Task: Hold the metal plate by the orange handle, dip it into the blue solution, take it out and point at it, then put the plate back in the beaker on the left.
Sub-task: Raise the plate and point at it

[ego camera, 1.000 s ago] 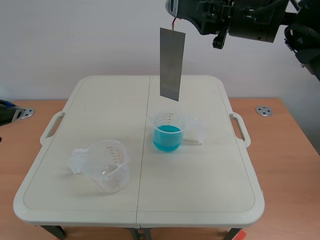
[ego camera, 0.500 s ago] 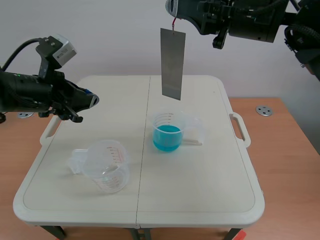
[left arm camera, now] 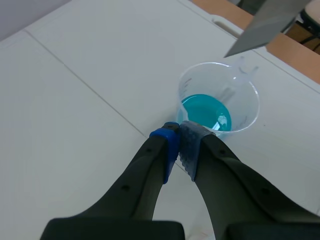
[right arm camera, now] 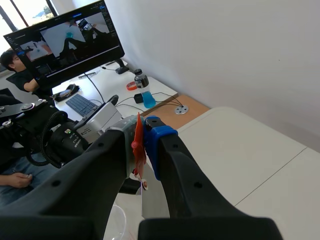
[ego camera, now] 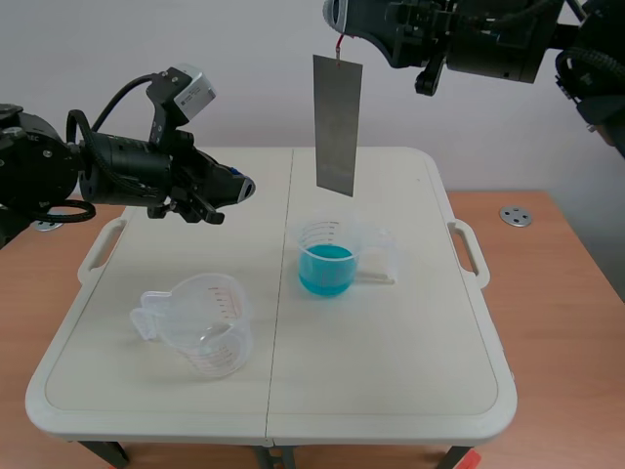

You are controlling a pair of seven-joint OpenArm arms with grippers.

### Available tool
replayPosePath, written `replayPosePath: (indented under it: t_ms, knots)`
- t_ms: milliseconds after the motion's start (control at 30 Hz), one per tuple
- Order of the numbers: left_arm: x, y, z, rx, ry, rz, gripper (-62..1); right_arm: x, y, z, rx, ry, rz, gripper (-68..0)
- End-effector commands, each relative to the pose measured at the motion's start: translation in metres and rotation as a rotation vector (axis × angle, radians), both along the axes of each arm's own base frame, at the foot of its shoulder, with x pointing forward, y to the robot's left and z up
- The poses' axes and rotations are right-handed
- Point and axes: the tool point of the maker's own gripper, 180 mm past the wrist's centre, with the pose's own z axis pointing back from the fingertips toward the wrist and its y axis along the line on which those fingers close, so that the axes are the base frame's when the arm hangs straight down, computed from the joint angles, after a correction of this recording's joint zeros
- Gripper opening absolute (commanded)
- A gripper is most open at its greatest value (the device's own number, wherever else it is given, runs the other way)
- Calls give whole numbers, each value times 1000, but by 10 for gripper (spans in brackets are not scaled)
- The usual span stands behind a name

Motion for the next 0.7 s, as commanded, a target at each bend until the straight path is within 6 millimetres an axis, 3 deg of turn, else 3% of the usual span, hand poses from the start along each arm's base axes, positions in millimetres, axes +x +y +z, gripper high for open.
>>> replayPosePath:
  t_ms: [0, 467, 667]
  knots:
    - [4, -6, 15, -25, -33, -23, -582, -2, -1, 17, 30, -45, 11, -660]
    - [-5, -43, 20, -58, -43, -123, -582, -2, -1, 17, 30, -45, 11, -660]
    - [-6, -46, 20, -57, -46, -127, -582, -2, -1, 17, 31, -45, 11, -660]
